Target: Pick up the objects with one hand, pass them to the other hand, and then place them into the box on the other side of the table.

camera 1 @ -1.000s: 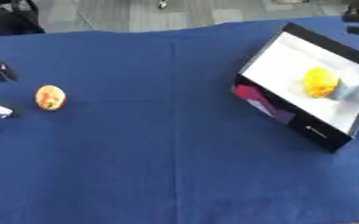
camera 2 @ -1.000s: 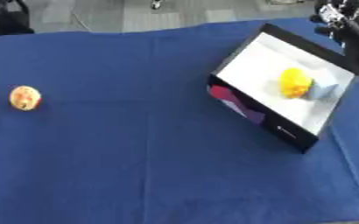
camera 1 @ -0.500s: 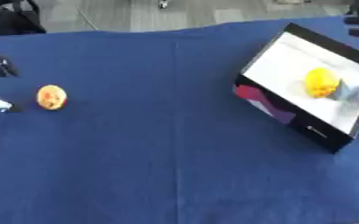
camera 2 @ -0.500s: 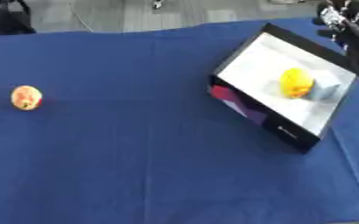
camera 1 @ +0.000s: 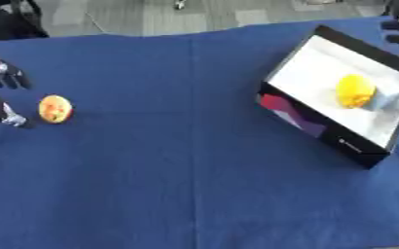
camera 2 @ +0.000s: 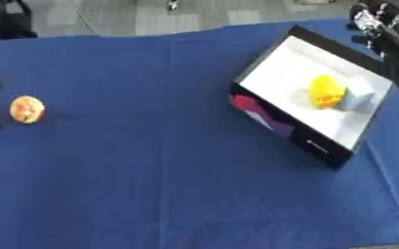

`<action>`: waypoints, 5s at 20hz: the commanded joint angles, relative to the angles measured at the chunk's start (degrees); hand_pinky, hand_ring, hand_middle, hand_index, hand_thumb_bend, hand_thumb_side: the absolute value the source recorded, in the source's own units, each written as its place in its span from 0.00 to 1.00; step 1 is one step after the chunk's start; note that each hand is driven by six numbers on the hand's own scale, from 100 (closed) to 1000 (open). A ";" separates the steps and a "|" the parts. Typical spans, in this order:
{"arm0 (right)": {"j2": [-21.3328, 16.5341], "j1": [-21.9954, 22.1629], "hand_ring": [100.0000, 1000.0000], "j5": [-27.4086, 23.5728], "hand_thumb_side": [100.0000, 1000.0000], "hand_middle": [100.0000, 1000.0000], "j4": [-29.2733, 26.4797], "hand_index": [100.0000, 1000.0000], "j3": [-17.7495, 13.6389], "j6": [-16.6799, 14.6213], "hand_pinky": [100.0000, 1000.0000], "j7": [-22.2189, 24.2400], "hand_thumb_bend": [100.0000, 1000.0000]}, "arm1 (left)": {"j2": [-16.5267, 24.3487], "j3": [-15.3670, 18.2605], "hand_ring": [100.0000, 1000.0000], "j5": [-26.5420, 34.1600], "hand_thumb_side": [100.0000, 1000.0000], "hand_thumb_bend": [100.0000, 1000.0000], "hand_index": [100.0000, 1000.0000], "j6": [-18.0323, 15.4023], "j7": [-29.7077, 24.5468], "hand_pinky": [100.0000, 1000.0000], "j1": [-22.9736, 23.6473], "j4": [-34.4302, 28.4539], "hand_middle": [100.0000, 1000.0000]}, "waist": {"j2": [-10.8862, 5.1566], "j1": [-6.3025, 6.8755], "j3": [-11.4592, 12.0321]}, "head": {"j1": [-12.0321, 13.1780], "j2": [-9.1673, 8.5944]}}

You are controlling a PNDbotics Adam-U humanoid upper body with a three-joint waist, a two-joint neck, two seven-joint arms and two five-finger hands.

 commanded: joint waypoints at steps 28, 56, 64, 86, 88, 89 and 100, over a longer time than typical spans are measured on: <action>-0.18 -1.50 0.89 2.05 0.59 1.00 0.51 0.96 0.05 0.35 0.91 1.35 0.00 | -4.19 1.57 0.80 -5.59 0.07 0.39 0.73 1.42 9.07 0.83 -3.89 8.02 0.75 | -0.38 0.40 -0.93 | 1.15 -1.34; -0.33 -1.24 0.89 1.20 0.58 1.00 0.40 0.96 -0.35 0.12 0.91 1.32 0.00 | -3.32 0.66 0.73 0.84 0.05 0.04 0.51 2.68 13.11 0.80 -2.57 -0.62 0.64 | -1.05 0.15 -0.44 | 0.64 -0.43; -0.66 -1.07 0.90 0.32 0.57 1.00 -0.24 0.96 -0.75 -0.24 0.91 0.90 0.00 | -1.72 0.88 0.71 4.96 0.06 0.00 0.51 5.56 17.77 0.80 0.15 -10.08 0.63 | -1.40 -0.28 0.06 | 0.33 -0.49; -1.93 -3.02 0.91 -2.54 0.52 1.00 -3.75 0.96 -0.60 -0.93 0.93 0.40 0.00 | -2.20 -3.91 0.67 20.18 0.15 0.00 0.51 6.24 29.06 0.78 6.22 -25.76 0.61 | -1.69 -1.31 0.66 | -3.48 -0.52; -1.87 -3.42 0.91 -2.55 0.52 1.00 -3.95 0.96 -0.38 -0.84 0.93 0.47 0.00 | -2.77 -4.53 0.64 20.39 0.15 0.00 0.51 6.24 30.09 0.77 6.44 -26.88 0.61 | -1.69 -1.34 0.66 | -3.57 -0.54; -1.76 -3.65 0.91 -2.56 0.52 1.00 -4.03 0.96 -0.25 -0.76 0.93 0.55 0.00 | -3.00 -4.79 0.64 20.37 0.15 0.00 0.51 6.14 30.57 0.77 6.57 -27.23 0.60 | -1.70 -1.35 0.63 | -3.57 -0.53; 0.51 -9.16 0.95 -1.22 0.49 1.00 -5.03 0.99 3.51 0.18 0.93 4.23 0.00 | -6.85 -7.03 0.61 20.82 0.20 0.00 0.51 4.15 37.27 0.76 7.50 -28.75 0.59 | -1.79 -1.52 0.77 | -4.86 -0.43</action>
